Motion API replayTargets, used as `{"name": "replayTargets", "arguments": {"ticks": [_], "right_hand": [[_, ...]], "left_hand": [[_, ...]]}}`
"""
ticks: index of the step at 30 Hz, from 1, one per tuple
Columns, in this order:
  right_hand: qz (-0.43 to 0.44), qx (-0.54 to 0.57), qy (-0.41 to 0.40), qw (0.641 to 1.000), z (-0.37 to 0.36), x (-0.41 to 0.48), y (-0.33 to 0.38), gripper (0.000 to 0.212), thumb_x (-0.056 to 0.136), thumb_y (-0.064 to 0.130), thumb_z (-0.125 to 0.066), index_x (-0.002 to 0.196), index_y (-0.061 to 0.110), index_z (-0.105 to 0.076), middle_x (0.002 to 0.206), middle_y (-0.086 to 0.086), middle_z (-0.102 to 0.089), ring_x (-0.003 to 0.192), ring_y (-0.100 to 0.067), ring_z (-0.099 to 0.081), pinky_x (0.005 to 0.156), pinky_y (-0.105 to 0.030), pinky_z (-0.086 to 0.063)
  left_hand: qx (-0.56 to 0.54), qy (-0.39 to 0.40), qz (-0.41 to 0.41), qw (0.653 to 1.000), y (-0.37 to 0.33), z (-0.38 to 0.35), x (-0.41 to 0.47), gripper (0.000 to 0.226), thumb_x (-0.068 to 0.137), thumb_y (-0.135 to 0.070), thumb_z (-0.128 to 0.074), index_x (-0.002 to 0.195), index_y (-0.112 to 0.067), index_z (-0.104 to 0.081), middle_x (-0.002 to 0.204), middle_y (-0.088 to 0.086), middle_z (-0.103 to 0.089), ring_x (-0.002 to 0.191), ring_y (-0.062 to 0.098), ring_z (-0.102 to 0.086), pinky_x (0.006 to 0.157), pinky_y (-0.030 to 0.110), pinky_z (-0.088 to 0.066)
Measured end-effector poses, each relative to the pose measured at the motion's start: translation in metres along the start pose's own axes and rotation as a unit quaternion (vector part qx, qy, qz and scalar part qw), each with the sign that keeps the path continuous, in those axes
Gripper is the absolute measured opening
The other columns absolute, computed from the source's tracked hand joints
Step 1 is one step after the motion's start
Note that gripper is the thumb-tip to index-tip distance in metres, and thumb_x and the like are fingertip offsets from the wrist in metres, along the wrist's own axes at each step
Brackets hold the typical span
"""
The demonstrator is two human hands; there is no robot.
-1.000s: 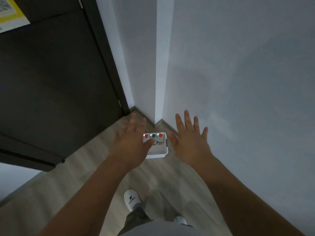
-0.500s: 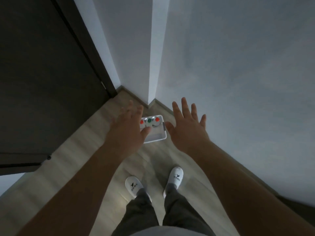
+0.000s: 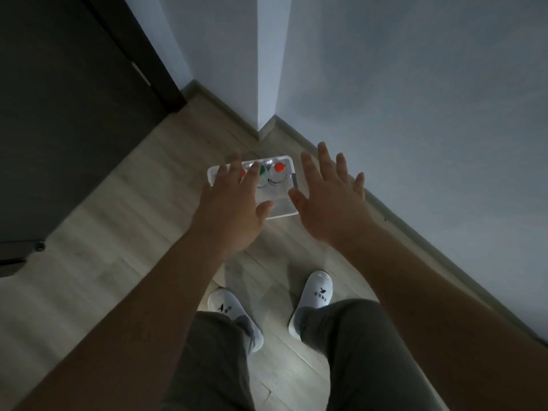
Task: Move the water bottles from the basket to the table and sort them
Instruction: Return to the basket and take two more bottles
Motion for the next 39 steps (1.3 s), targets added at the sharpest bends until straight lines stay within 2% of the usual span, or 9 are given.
{"name": "replayTargets", "arguments": {"ticks": [5,11,19,24,28,33,36,39], "right_hand": [[0.008,0.013,0.007,1.000,-0.087,0.058,-0.021,0.074,0.106,0.061,-0.031,0.164,0.034,0.005,0.171,0.001,0.018,0.157,-0.032,0.016,0.116,-0.060,0.011],[0.017,0.005,0.006,1.000,-0.185,0.122,-0.037,0.077,0.105,0.062,-0.030,0.161,0.037,0.016,0.170,0.002,0.023,0.156,-0.032,0.018,0.118,-0.064,0.009],[0.018,0.007,-0.019,1.000,-0.243,0.169,-0.051,0.077,0.104,0.063,-0.028,0.160,0.039,0.019,0.170,0.003,0.025,0.156,-0.031,0.021,0.113,-0.059,0.015],[0.048,-0.015,-0.032,0.998,-0.244,0.192,-0.045,0.076,0.106,0.060,-0.033,0.164,0.032,0.008,0.171,0.000,0.021,0.157,-0.034,0.016,0.118,-0.065,0.008],[0.057,-0.008,-0.023,0.998,-0.250,0.206,-0.044,0.073,0.107,0.057,-0.034,0.164,0.030,0.004,0.172,-0.001,0.018,0.158,-0.035,0.013,0.120,-0.066,0.005],[0.081,-0.009,-0.025,0.996,-0.260,0.230,-0.044,0.074,0.107,0.047,-0.043,0.165,0.027,-0.001,0.173,-0.005,0.007,0.159,-0.034,0.002,0.122,-0.066,-0.004],[0.094,-0.016,-0.017,0.995,-0.266,0.244,-0.044,0.077,0.106,0.038,-0.051,0.165,0.024,-0.003,0.173,-0.008,0.000,0.159,-0.034,-0.006,0.123,-0.063,-0.014],[0.114,0.000,-0.024,0.993,-0.269,0.251,-0.047,0.079,0.101,0.024,-0.060,0.164,0.017,-0.014,0.170,-0.012,-0.018,0.150,-0.036,-0.031,0.117,-0.057,-0.036]], "left_hand": [[0.008,0.006,0.015,1.000,0.029,-0.087,0.055,0.082,0.100,-0.054,-0.051,0.163,-0.024,-0.008,0.171,0.010,0.000,0.157,0.035,-0.009,0.122,0.058,-0.027],[0.019,-0.005,0.026,0.999,0.061,-0.176,0.112,0.087,0.099,-0.056,-0.051,0.163,-0.025,0.000,0.172,0.009,0.001,0.157,0.034,-0.004,0.121,0.060,-0.026],[0.027,-0.034,0.014,0.999,0.086,-0.234,0.160,0.090,0.097,-0.058,-0.053,0.163,-0.028,0.002,0.172,0.006,0.004,0.158,0.031,-0.002,0.124,0.058,-0.016],[0.023,-0.037,-0.020,0.999,0.092,-0.240,0.184,0.086,0.100,-0.054,-0.052,0.163,-0.029,-0.001,0.172,0.003,0.005,0.158,0.028,0.000,0.126,0.055,-0.012],[-0.029,-0.073,-0.042,0.996,0.083,-0.238,0.199,0.075,0.101,-0.042,-0.057,0.162,-0.026,-0.017,0.171,0.004,-0.010,0.156,0.027,-0.017,0.124,0.053,-0.025],[-0.042,-0.085,-0.047,0.994,0.077,-0.254,0.222,0.073,0.102,-0.027,-0.059,0.162,-0.026,-0.018,0.172,-0.002,-0.006,0.156,0.024,-0.017,0.118,0.048,-0.036],[-0.048,-0.082,-0.037,0.995,0.082,-0.262,0.238,0.077,0.100,-0.018,-0.062,0.162,-0.023,-0.017,0.172,0.000,-0.009,0.154,0.026,-0.024,0.117,0.048,-0.040],[-0.076,-0.110,-0.050,0.990,0.083,-0.266,0.248,0.069,0.097,-0.011,-0.063,0.158,-0.017,-0.030,0.163,0.003,-0.030,0.142,0.027,-0.043,0.112,0.040,-0.043]]}}
Point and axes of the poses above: each hand's wrist, its own x-axis towards the middle knuckle, its own z-axis out of the back of the hand, y = z × x, the point moved 3 cm from there along x, towards the middle knuckle
